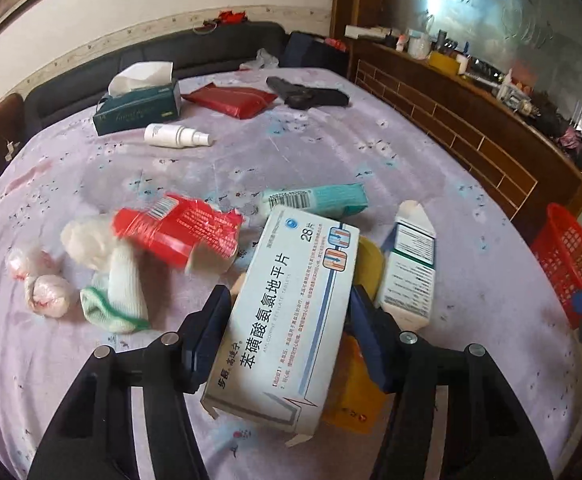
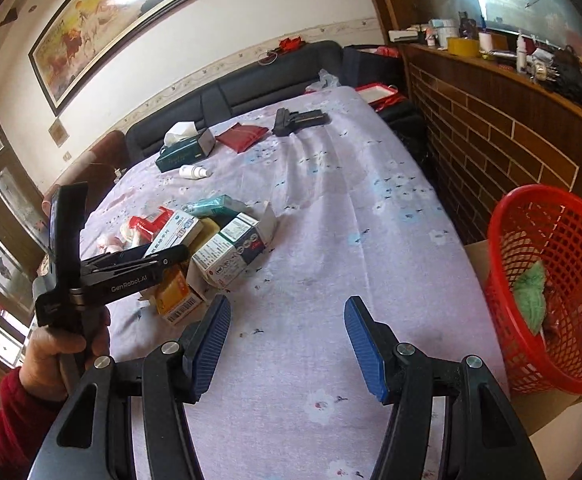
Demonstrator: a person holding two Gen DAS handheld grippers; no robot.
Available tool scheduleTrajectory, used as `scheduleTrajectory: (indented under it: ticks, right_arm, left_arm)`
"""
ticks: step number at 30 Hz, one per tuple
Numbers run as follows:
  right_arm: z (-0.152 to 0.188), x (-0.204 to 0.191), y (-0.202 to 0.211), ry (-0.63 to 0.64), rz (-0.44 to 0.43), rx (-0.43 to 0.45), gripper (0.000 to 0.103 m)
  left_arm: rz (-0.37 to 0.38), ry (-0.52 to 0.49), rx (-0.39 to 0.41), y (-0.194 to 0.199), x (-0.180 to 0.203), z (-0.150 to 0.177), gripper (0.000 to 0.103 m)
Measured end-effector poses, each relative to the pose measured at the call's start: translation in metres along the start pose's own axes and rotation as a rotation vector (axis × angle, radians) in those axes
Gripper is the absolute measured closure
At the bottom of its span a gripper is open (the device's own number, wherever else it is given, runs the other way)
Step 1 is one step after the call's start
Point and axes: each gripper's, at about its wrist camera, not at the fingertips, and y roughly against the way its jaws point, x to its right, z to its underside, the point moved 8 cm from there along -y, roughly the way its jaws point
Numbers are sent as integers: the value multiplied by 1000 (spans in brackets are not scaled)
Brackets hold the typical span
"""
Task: Collect trash
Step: 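Return to the table and grasp the white medicine box with left tool, then grasp the white-and-green medicine box with the right tool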
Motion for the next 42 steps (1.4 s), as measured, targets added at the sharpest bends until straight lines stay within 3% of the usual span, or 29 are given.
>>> scheduleTrajectory:
  ticks: [7, 11, 20, 23, 27, 32, 33, 35, 42]
  right_arm:
    - [-16, -27, -40, -25, -51, -87, 37]
    - [-24, -49, -77, -30, -55, -145, 37]
    - [-31, -61, -142, -58, 67, -205, 37]
    - [-32, -55, -139, -73, 84, -201, 35]
    - [-30, -42, -123, -8, 153, -193, 45]
    - [-32, -30, -113, 6, 199, -168, 46]
    - [-32, -30, -114, 16, 209, -162, 50]
    - [-29, -31, -121, 21, 202, -173, 56]
    - [-24, -31, -113, 0, 189, -107, 59]
  left_arm:
    - [34, 110, 83, 47, -15, 24, 45]
    - [9, 173, 104, 64, -31, 42, 45]
    - [-13, 203, 121, 78, -43, 66, 45]
    - [-1, 209, 111, 76, -44, 72, 45]
    - [17, 217, 113, 74, -45, 71, 45]
    - [38, 232, 104, 70, -46, 69, 45]
    - [39, 233, 105, 70, -46, 69, 45]
    - [34, 236, 106, 70, -47, 69, 45]
    - [13, 246, 108, 73, -49, 73, 45]
